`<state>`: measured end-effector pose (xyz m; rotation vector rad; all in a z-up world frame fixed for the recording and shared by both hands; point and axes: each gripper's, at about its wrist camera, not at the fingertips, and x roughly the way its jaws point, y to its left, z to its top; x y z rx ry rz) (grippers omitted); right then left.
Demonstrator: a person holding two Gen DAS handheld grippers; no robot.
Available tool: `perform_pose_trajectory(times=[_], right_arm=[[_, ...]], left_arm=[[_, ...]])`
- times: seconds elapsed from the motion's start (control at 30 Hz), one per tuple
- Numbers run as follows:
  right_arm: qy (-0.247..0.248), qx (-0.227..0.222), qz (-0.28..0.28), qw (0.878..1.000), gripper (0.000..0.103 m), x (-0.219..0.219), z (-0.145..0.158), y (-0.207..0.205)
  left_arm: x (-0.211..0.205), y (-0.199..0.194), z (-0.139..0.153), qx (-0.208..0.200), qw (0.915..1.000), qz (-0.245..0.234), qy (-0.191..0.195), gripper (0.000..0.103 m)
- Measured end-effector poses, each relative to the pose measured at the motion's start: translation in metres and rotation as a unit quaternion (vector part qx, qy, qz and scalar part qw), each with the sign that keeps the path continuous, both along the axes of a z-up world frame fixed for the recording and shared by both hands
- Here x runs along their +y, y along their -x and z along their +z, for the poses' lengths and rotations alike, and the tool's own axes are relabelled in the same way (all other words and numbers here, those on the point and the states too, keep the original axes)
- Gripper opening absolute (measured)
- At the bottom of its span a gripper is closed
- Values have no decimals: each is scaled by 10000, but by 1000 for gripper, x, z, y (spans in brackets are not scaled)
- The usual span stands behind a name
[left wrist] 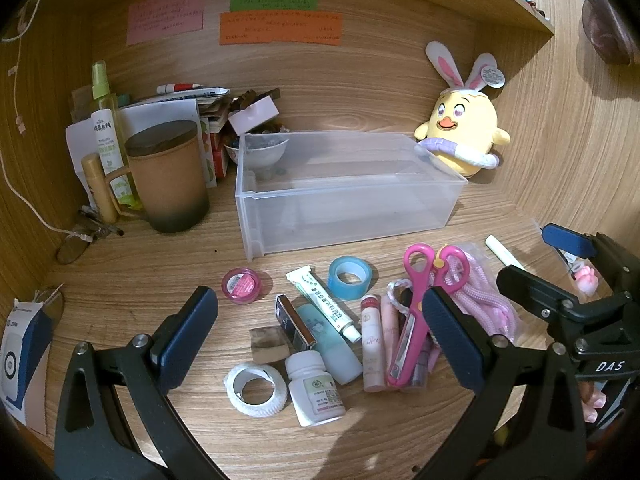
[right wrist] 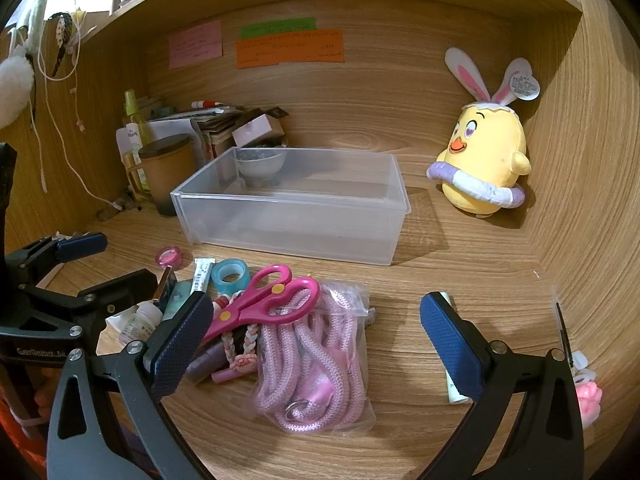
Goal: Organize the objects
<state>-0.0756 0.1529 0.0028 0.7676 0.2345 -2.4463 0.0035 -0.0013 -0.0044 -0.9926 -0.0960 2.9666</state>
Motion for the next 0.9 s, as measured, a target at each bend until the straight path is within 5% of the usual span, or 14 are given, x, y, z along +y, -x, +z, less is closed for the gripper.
perform_pose_trajectory(times=[0.9], right_arm=[[91, -107, 26, 9999, 103, 7, -3, 7]], left_arm=[[-15, 1, -5, -40, 9997, 49, -229, 103]])
